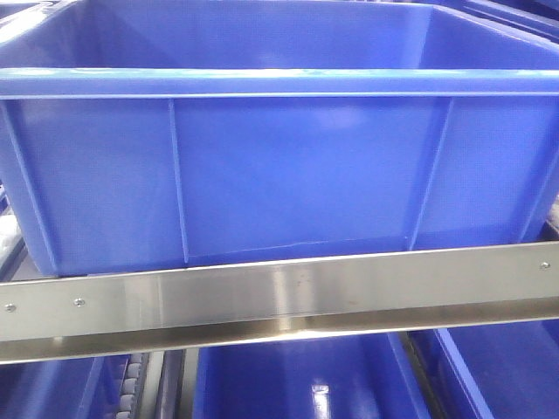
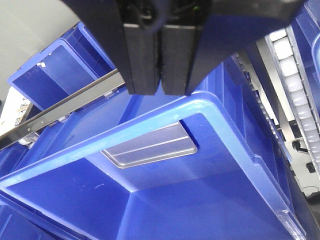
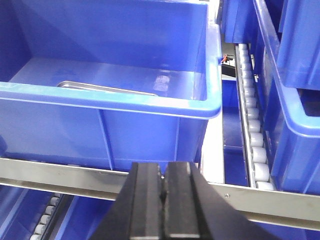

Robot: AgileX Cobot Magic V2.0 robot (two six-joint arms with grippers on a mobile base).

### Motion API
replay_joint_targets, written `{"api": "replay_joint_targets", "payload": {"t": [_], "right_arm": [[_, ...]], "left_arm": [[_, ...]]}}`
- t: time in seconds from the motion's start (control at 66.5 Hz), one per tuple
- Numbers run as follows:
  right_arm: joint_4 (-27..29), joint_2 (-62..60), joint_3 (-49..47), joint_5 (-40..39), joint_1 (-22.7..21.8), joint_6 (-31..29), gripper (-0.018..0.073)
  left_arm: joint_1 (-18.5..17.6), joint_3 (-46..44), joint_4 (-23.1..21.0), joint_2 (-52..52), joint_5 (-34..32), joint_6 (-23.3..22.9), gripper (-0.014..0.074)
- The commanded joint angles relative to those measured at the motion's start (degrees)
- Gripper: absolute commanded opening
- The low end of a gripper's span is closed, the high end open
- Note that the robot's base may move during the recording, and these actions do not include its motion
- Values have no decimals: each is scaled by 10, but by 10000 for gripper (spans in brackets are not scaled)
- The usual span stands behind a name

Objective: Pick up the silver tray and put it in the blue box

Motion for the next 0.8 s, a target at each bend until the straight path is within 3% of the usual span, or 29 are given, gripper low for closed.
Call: {"api": "replay_joint_targets", "payload": {"t": [0.0, 0.211, 0.301, 0.436, 0.632, 0.722, 0.782], "right_arm": [[-11, 8, -15, -50, -1, -5, 57], [-11, 8, -15, -50, -1, -5, 57], [-11, 8, -15, -50, -1, -5, 57], [-11, 8, -15, -50, -1, -5, 57], [-11, 8, -15, -50, -1, -5, 57], [-11, 8, -15, -50, -1, -5, 57], [-11, 8, -15, -50, -1, -5, 57]], "left_arm": [[-4, -14, 6, 7, -46, -4, -98], [-1, -7, -13, 7, -46, -4, -98], [33, 2, -45, 0, -46, 30, -104], [150, 43, -122, -33, -102, 134, -105], [336, 151, -233, -106, -237, 234, -105], [397, 200, -276, -142, -264, 257, -105], [424, 231, -279, -163, -276, 257, -105]]}}
